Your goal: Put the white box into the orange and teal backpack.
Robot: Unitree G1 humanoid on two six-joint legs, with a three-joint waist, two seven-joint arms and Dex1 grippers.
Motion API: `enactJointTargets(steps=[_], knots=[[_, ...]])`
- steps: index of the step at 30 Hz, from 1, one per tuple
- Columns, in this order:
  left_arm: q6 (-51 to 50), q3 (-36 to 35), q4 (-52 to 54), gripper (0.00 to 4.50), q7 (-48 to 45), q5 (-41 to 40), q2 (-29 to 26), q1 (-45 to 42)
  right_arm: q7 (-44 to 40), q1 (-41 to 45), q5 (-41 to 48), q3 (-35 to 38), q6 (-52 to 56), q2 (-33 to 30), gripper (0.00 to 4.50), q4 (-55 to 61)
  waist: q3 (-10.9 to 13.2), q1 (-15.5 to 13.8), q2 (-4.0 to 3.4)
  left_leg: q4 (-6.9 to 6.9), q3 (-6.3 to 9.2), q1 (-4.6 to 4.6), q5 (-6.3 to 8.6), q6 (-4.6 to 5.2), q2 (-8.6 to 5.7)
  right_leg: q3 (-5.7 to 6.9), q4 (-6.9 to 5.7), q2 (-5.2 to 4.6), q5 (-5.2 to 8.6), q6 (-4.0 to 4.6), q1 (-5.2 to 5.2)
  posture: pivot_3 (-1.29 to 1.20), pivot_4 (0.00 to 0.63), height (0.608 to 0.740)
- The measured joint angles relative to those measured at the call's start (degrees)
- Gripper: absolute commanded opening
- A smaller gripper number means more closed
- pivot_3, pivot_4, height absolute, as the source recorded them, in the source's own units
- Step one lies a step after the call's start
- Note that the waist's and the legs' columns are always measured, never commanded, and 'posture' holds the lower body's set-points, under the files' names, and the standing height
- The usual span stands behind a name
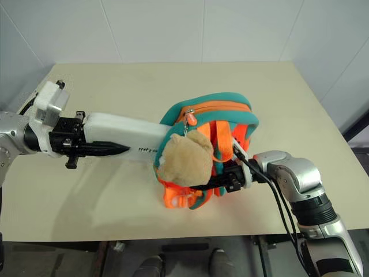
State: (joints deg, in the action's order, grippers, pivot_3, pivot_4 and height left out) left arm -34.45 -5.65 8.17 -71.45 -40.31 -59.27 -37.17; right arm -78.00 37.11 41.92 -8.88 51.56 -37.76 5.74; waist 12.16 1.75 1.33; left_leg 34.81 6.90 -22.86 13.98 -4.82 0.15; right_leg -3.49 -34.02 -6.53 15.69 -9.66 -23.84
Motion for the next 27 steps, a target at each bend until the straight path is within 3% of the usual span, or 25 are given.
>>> enactJointTargets(steps=[5, 9, 15, 21, 22, 27], knots=[[-1.8, 5.3, 0.0, 1.34, 5.5, 4.8, 5.8, -5.3, 0.4, -0.2, 0.0, 0.1, -0.2, 0.8, 0.12, 0.5, 0.0, -0.4, 0.0, 0.35, 0.13, -0.1, 0.01, 0.05, -0.06, 0.01, -0.16, 0.0, -0.05, -0.1, 0.09, 0.0, 0.15, 0.74], [-5.3, 11.0, -1.1, 1.34, 7.7, 6.2, 14.4, -10.9, 0.7, -0.1, -0.3, -0.1, -0.7, 2.0, 0.12, 0.5, 0.0, -0.3, 0.01, 0.44, 0.17, -0.15, -0.05, 0.07, -0.13, 0.0, -0.21, -0.01, -0.14, -0.21, 0.11, 0.0, 0.15, 0.74], [-4.5, 16.9, -11.0, 1.34, 8.1, 11.6, 26.6, -17.7, 2.4, -0.3, -0.5, 0.2, -2.7, 3.1, 0.12, 0.7, 0.0, -0.2, 0.0, 0.45, 0.19, -0.16, -0.07, 0.05, -0.13, 0.0, -0.3, -0.01, -0.12, -0.2, 0.06, 0.0, 0.15, 0.74], [-1.7, 18.1, -16.9, 1.34, 6.7, 14.7, 31.9, -19.4, 5.6, -3.2, -0.3, 2.3, -2.7, 2.8, 0.12, 3.5, 0.0, -0.3, 0.0, 0.45, 0.2, -0.18, -0.08, 0.04, -0.15, 0.0, -0.3, -0.03, -0.12, -0.2, 0.07, 0.0, 0.15, 0.74], [-0.7, 18.2, -17.5, 2.05, 6.6, 15.5, 32.4, -19.5, 6.4, -3.8, -0.2, 2.7, -2.7, 2.8, 0.12, 4.2, 0.0, -0.4, 0.0, 0.46, 0.2, -0.18, -0.08, 0.04, -0.16, 0.0, -0.28, -0.03, -0.12, -0.2, 0.07, 0.0, 0.15, 0.74], [2.1, 19.0, -18.5, 3.39, 3.8, 17.4, 31.4, -19.5, 9.3, -5.6, 0.1, 3.1, -2.6, 2.8, 0.12, 6.3, 0.0, -0.3, 0.0, 0.53, 0.22, -0.16, -0.11, 0.05, -0.16, 0.0, -0.38, -0.03, -0.13, -0.2, 0.07, 0.0, 0.15, 0.74]])
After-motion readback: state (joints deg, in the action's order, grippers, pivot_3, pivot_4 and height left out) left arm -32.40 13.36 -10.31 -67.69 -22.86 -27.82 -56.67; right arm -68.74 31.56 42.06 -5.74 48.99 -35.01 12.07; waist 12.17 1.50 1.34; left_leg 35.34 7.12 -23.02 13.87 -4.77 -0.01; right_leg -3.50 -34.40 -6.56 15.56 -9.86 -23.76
